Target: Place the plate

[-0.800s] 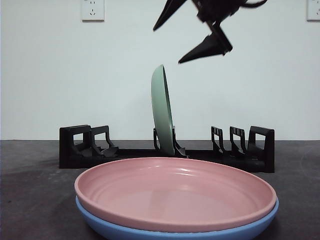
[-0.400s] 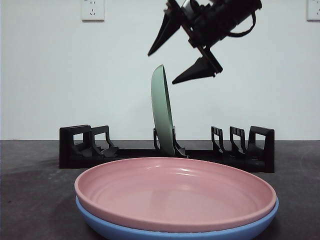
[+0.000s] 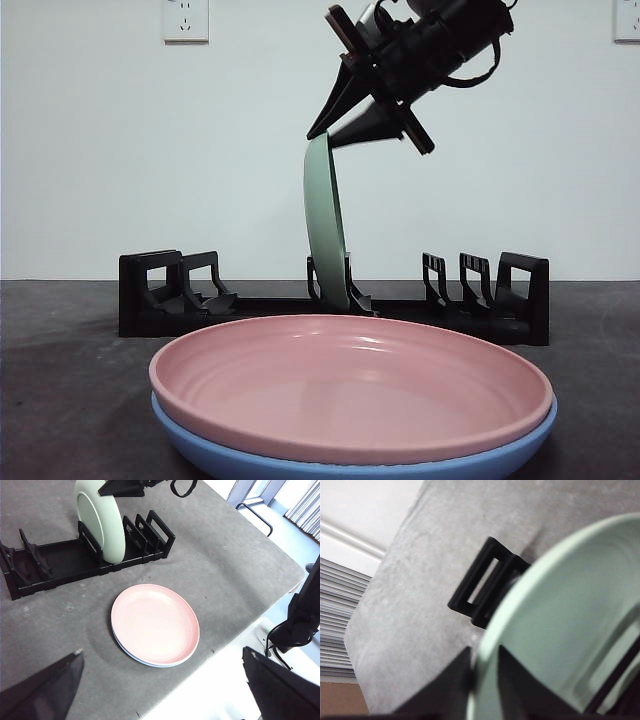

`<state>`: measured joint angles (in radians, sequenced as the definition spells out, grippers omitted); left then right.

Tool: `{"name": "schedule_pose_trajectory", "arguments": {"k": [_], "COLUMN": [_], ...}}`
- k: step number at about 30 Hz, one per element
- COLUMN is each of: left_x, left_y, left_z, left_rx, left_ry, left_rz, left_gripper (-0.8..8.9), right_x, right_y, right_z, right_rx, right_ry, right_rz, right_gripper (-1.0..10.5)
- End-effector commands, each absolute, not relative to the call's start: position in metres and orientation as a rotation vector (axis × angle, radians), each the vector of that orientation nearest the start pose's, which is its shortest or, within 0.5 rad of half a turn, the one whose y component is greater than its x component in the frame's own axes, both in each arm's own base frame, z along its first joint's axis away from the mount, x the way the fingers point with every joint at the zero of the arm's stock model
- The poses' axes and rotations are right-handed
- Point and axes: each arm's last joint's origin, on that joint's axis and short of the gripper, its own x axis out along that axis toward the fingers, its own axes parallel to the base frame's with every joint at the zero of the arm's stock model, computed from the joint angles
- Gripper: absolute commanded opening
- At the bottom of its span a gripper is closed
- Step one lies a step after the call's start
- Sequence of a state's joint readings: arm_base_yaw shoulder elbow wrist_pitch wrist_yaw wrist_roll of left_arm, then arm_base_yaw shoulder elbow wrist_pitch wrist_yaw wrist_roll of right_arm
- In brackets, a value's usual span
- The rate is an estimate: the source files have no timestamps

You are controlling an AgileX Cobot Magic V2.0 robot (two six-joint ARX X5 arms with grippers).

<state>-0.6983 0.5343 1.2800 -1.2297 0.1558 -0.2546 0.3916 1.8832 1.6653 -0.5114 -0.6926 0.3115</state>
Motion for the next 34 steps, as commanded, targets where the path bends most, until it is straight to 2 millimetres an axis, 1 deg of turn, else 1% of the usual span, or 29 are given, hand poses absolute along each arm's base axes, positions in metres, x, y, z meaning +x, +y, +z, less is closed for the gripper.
{"name": "schedule_pose_trajectory", "arguments": {"k": [1, 6, 10, 13, 17, 19, 22, 25, 29, 32, 34], "left_x": [0.008, 0.008, 0.008, 0.008, 0.008, 0.008, 0.008, 0.008, 0.008, 0.008, 0.008], "left_y": [-0.012, -0.012, -0.012, -0.012, -0.012, -0.012, -0.013, -0.013, -0.013, -0.013, -0.013], "left_z": [0.409, 0.409, 0.409, 0.409, 0.409, 0.409, 0.410, 0.410, 0.410, 0.410, 0.410], "left_rx": [-0.103, -0.103, -0.102, -0.101, -0.098, -0.097, -0.098, -0.100, -0.100, -0.099, -0.099], "left_ry": [0.546, 0.546, 0.546, 0.546, 0.547, 0.546, 0.544, 0.539, 0.538, 0.538, 0.538], "left_rz": [-0.784, -0.784, -0.784, -0.784, -0.784, -0.785, -0.785, -0.786, -0.786, -0.786, -0.786], "left_gripper": [4.87, 4.87, 4.87, 4.87, 4.87, 4.87, 4.87, 4.87, 4.87, 4.87, 4.87], "right_x": [0.386, 0.386, 0.381, 0.373, 0.356, 0.345, 0.324, 0.297, 0.258, 0.230, 0.214], "right_y": [0.182, 0.182, 0.180, 0.178, 0.173, 0.168, 0.159, 0.149, 0.146, 0.152, 0.157], "right_z": [0.295, 0.298, 0.309, 0.325, 0.353, 0.368, 0.389, 0.407, 0.422, 0.428, 0.429], "right_rx": [0.384, 0.428, 0.454, 0.462, 0.453, 0.449, 0.425, 0.366, 0.251, 0.151, 0.090], "right_ry": [0.930, 0.939, 0.926, 0.896, 0.830, 0.800, 0.771, 0.767, 0.780, 0.780, 0.793], "right_rz": [0.896, 0.892, 0.908, 0.923, 0.949, 0.959, 0.974, 0.993, 1.033, 1.068, 1.090], "right_gripper": [0.1, 0.1, 0.1, 0.1, 0.1, 0.1, 0.1, 0.1, 0.1, 0.1, 0.1]}}
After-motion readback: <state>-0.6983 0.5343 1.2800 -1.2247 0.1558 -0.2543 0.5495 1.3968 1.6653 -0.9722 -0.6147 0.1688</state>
